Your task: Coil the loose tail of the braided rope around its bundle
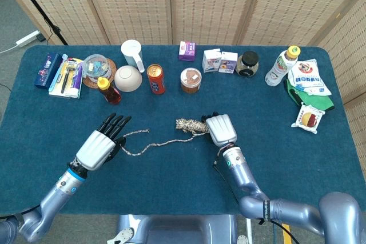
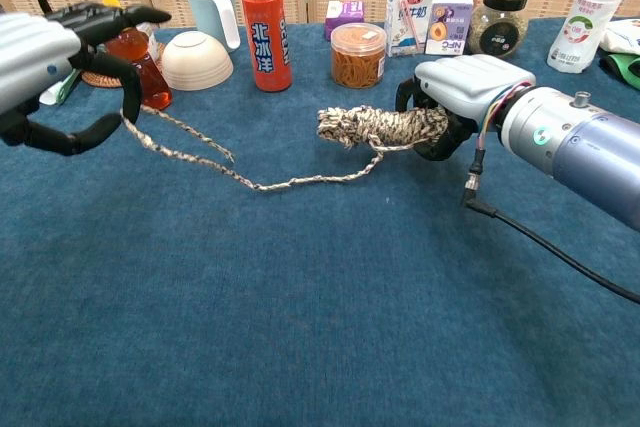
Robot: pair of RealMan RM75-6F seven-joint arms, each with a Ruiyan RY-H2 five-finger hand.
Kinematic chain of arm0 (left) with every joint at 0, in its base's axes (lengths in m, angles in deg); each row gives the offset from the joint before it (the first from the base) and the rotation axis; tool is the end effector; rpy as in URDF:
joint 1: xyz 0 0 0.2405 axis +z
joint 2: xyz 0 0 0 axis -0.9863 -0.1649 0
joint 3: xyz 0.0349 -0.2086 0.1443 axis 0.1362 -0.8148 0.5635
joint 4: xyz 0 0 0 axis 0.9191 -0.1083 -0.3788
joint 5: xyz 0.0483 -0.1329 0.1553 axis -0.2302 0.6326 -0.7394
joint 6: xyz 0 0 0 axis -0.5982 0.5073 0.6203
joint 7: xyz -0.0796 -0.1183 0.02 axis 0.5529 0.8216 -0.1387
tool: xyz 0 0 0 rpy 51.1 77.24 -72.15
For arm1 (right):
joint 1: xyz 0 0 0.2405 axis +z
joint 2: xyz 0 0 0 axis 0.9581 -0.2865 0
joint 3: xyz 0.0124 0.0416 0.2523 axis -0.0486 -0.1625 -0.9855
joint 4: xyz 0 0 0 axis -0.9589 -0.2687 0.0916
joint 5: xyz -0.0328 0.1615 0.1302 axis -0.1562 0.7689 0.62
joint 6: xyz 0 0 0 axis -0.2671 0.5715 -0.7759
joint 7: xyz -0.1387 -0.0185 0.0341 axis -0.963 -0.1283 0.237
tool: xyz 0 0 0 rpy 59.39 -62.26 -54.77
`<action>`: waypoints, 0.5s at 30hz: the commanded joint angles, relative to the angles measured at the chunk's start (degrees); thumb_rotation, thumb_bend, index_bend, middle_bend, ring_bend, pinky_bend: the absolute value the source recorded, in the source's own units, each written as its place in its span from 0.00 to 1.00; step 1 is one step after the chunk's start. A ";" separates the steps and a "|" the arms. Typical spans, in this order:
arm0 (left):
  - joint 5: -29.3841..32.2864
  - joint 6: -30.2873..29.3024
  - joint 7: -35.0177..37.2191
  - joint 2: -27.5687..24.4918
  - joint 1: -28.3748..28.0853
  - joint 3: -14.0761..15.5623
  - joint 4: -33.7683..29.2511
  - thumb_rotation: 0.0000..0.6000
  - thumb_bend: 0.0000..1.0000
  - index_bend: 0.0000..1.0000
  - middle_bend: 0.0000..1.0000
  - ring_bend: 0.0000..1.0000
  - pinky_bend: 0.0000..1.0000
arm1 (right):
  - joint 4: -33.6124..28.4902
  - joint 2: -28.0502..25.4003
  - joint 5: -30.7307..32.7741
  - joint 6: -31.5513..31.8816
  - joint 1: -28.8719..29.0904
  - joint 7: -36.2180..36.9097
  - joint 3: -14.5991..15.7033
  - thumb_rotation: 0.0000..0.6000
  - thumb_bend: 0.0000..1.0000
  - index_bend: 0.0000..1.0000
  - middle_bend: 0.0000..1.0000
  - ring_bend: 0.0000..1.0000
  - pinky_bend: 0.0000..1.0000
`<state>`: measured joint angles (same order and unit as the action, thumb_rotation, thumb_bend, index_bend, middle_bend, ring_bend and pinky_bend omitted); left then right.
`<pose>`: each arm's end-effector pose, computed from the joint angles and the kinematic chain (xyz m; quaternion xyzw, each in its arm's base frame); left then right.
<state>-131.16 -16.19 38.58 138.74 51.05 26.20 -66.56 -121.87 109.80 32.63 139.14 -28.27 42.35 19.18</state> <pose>-0.1881 0.2707 0.0335 -0.7607 -0.2068 -0.4661 0.4016 -0.1222 -0.3514 -0.0522 0.7286 -0.3477 0.3504 0.4748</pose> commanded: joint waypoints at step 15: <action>9.36 5.58 -8.83 -10.60 -5.32 -10.31 -26.28 1.00 0.50 0.75 0.00 0.00 0.00 | -0.20 2.98 5.10 -0.18 3.89 -5.56 -2.75 1.00 0.51 0.66 0.55 0.35 0.59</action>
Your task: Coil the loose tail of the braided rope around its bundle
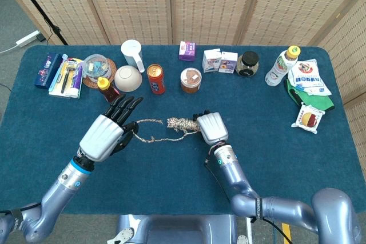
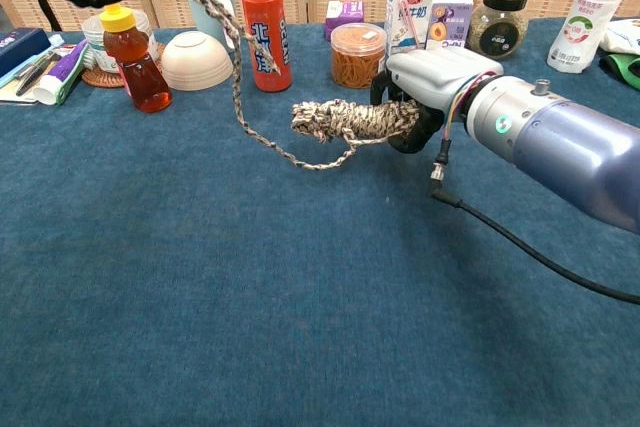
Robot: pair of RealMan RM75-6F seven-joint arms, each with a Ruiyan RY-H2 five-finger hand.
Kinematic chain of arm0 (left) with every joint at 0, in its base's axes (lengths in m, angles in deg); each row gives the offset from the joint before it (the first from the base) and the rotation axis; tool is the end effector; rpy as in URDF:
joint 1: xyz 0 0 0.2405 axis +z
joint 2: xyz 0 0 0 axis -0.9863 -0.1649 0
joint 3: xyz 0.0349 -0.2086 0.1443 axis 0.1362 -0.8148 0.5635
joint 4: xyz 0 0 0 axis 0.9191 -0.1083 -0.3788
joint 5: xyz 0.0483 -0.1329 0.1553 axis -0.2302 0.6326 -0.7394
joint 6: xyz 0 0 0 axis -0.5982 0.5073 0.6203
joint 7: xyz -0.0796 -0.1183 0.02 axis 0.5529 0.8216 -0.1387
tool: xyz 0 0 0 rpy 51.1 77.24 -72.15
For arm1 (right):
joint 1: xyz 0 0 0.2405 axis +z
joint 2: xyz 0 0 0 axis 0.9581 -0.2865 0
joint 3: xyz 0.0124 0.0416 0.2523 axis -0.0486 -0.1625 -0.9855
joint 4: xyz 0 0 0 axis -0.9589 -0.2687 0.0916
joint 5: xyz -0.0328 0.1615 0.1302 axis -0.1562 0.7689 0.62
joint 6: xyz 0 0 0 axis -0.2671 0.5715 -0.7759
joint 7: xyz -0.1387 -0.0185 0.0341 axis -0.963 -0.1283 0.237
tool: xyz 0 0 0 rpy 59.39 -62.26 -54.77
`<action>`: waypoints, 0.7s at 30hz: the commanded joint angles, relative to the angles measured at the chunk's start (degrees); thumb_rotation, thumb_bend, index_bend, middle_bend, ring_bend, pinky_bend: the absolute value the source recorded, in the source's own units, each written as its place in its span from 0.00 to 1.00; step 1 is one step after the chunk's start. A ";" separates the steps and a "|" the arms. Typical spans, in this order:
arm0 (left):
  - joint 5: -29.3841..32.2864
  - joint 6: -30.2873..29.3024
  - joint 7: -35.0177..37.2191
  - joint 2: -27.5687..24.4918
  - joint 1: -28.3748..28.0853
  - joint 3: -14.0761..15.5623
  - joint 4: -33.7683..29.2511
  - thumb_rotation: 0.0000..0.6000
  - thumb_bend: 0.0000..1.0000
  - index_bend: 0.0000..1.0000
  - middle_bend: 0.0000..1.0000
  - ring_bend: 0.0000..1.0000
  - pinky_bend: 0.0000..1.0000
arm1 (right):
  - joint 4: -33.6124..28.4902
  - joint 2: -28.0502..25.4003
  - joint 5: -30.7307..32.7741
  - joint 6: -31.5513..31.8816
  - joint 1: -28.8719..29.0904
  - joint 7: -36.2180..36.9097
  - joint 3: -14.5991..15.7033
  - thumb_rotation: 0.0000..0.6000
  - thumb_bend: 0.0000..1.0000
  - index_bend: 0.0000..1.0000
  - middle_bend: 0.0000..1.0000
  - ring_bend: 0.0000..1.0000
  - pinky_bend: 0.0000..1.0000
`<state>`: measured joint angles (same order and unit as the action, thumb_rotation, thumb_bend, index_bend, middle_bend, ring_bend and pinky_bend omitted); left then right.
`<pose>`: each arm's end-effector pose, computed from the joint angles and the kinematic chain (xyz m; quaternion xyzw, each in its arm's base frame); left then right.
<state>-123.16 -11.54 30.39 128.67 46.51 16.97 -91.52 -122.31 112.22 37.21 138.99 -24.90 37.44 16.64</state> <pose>-0.0958 0.2796 0.0878 -0.7230 -0.2217 -0.5312 0.3821 -0.0945 -0.3564 -0.0616 0.7307 -0.3483 0.3493 0.4719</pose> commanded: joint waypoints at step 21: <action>19.16 3.38 -7.66 2.58 -9.70 -13.38 -7.61 1.00 0.50 0.75 0.00 0.00 0.00 | -8.28 -0.59 -3.47 -0.57 0.66 1.51 2.75 1.00 0.51 0.67 0.56 0.36 0.60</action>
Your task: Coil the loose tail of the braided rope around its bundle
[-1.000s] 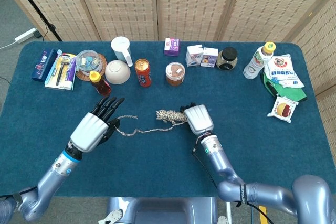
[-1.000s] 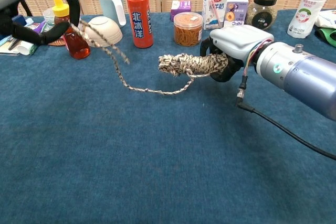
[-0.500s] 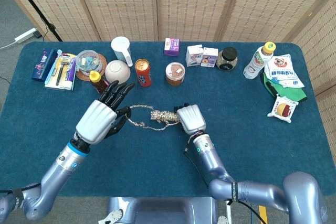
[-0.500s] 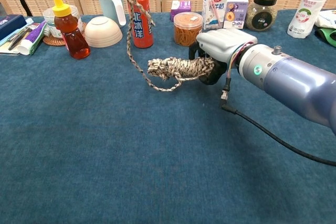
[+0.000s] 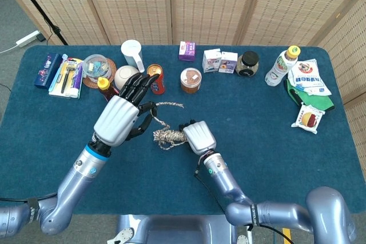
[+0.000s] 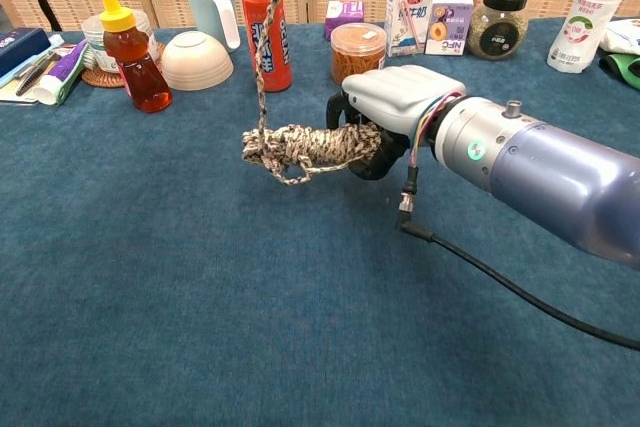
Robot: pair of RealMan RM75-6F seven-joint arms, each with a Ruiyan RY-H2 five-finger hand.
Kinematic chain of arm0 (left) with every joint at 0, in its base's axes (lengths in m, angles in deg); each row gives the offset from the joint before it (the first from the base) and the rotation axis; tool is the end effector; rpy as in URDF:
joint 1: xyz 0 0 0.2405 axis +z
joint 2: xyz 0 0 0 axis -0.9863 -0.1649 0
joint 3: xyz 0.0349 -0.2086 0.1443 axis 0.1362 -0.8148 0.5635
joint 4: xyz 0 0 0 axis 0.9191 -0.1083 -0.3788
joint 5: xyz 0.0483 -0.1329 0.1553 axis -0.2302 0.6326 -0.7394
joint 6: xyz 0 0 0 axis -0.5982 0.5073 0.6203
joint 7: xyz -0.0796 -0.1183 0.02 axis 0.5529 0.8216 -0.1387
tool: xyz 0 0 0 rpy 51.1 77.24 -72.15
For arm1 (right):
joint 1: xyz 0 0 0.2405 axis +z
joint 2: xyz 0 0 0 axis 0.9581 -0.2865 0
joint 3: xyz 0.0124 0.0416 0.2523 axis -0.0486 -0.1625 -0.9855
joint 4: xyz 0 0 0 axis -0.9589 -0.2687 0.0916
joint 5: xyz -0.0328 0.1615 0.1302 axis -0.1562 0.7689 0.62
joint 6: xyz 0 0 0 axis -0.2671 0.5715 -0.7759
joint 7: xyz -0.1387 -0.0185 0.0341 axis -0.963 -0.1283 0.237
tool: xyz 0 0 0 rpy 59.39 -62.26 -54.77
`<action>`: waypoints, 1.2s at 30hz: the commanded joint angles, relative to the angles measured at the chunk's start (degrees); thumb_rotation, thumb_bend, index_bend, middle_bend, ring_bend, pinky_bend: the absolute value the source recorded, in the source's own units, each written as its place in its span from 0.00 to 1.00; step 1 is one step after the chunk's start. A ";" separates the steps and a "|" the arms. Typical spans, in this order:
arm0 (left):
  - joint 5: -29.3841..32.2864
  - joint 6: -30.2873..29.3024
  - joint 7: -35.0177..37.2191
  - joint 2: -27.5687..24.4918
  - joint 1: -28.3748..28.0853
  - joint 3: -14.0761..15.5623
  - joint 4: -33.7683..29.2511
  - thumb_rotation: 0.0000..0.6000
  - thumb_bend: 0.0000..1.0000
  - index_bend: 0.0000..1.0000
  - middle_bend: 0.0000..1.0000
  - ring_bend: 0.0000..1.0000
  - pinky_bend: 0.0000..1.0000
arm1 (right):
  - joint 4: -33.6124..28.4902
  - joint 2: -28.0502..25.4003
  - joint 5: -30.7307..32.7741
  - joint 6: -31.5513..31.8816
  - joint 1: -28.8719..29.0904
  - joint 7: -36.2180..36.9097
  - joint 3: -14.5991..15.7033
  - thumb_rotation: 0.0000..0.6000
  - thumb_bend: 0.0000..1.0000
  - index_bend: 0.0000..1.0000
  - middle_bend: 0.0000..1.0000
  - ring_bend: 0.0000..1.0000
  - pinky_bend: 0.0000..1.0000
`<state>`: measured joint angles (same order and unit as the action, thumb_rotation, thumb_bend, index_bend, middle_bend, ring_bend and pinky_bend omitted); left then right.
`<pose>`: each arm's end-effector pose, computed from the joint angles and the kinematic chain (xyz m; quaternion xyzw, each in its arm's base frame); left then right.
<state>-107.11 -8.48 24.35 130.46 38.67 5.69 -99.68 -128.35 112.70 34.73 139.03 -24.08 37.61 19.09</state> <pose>-0.0221 0.3059 0.1063 -0.6755 -0.2638 -0.5831 0.3662 -0.0671 -0.3264 -0.0750 0.7598 -0.3415 0.3690 0.4123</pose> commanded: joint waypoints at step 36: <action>22.13 -2.37 -14.97 17.92 -19.65 -5.32 24.69 1.00 0.50 0.75 0.00 0.00 0.00 | -13.28 -13.51 -17.73 -8.01 -1.07 19.87 5.15 1.00 0.51 0.67 0.57 0.37 0.60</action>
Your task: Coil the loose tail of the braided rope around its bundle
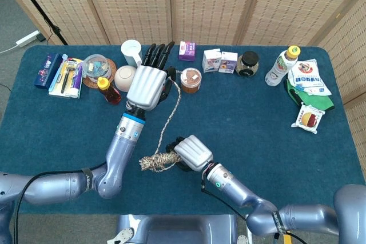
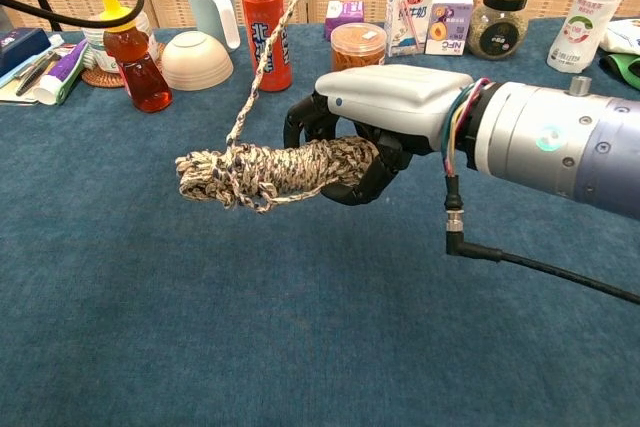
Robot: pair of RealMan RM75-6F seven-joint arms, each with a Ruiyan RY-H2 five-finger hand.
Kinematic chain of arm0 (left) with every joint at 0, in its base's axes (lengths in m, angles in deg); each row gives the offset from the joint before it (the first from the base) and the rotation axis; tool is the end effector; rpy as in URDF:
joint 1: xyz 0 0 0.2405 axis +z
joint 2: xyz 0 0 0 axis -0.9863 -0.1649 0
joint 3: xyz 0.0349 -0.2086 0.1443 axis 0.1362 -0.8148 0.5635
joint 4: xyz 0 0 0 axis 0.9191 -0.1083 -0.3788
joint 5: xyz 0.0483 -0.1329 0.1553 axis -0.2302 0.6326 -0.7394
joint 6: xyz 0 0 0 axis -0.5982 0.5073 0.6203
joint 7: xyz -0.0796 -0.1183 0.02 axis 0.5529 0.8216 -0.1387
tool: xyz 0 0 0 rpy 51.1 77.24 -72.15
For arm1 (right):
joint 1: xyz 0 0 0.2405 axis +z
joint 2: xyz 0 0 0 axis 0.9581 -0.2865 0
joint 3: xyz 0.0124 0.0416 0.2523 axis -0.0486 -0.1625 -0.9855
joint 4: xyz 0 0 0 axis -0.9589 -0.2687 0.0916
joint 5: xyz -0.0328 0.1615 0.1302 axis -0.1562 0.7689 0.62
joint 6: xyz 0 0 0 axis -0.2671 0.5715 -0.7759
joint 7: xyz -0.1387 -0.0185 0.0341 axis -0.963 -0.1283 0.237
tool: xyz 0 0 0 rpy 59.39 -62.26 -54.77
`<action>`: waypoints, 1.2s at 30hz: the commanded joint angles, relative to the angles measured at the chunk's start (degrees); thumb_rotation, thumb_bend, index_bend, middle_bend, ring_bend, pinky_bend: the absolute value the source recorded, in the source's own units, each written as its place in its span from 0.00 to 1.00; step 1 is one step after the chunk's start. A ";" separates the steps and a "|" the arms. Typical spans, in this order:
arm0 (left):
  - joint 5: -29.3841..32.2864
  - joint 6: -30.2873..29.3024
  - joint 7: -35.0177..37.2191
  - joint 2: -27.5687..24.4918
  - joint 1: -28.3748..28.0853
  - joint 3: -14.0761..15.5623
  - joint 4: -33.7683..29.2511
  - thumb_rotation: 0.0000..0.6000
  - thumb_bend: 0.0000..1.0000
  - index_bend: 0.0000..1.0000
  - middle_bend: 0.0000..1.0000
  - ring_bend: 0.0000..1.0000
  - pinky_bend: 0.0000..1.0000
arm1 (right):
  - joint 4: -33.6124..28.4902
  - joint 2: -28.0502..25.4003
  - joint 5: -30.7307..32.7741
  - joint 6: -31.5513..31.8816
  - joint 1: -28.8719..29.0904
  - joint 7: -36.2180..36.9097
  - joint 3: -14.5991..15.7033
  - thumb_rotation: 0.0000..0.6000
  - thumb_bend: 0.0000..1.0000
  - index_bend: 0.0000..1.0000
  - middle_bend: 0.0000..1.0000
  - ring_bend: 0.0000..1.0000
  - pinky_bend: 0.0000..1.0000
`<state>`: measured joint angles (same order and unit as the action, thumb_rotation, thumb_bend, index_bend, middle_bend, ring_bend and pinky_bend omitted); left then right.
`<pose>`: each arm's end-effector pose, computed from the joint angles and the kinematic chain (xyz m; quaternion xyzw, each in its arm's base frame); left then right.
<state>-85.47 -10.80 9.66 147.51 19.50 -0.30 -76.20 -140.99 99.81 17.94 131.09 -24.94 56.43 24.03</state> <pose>0.0311 0.3891 0.0507 -0.6474 -0.2583 -0.5351 0.4774 -0.0553 -0.2905 -0.0402 0.8052 -0.3335 0.4182 0.2560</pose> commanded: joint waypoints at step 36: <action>-15.68 1.98 15.75 -0.94 10.28 15.74 12.00 1.00 0.50 0.75 0.00 0.00 0.00 | -3.31 -4.07 20.51 5.07 -0.17 9.46 -11.34 1.00 0.51 0.68 0.57 0.37 0.61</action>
<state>-100.39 -8.76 24.93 146.76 29.27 14.93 -64.46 -144.67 95.03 35.34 134.62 -25.52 67.37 13.76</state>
